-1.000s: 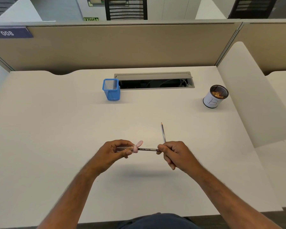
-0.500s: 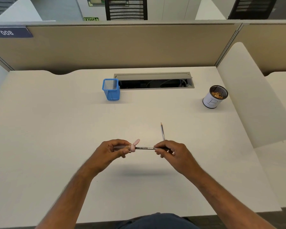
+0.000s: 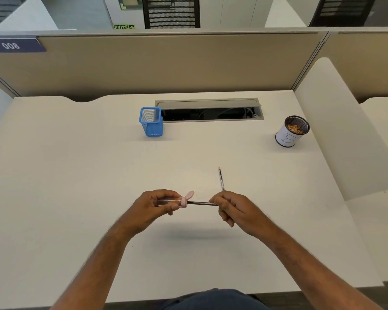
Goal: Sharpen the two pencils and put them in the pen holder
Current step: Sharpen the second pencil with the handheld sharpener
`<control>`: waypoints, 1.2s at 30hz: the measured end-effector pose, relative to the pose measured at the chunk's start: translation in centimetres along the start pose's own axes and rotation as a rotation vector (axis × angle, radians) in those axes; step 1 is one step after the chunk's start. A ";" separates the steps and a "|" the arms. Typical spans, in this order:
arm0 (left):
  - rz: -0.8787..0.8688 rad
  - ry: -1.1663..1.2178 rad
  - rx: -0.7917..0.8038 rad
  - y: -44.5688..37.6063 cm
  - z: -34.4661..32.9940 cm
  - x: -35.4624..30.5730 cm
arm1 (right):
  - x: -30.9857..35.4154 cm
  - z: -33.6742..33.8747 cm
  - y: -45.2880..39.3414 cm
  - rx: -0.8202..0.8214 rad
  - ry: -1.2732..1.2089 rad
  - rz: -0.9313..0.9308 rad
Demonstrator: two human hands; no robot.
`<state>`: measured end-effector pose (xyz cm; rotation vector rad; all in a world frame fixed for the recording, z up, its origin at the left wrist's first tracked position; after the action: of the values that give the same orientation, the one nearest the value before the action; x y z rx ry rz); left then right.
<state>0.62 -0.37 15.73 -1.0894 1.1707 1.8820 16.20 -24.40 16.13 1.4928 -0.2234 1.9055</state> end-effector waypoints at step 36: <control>0.014 0.077 -0.038 0.6 -0.3 0.3 | 0.1 0.7 0.1 -0.164 -0.026 0.071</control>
<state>0.09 -0.81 15.57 -1.1874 1.1922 1.8948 16.65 -24.79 16.50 1.4170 -0.4388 1.8755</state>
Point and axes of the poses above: each hand's wrist, its own y-axis away from the middle knuckle, its own z-axis out of the back of the hand, x = y × z, the point moved 3 cm from there along -y, towards the middle knuckle, and after that the axes turned 6 degrees about -x, right-handed, at the moved point
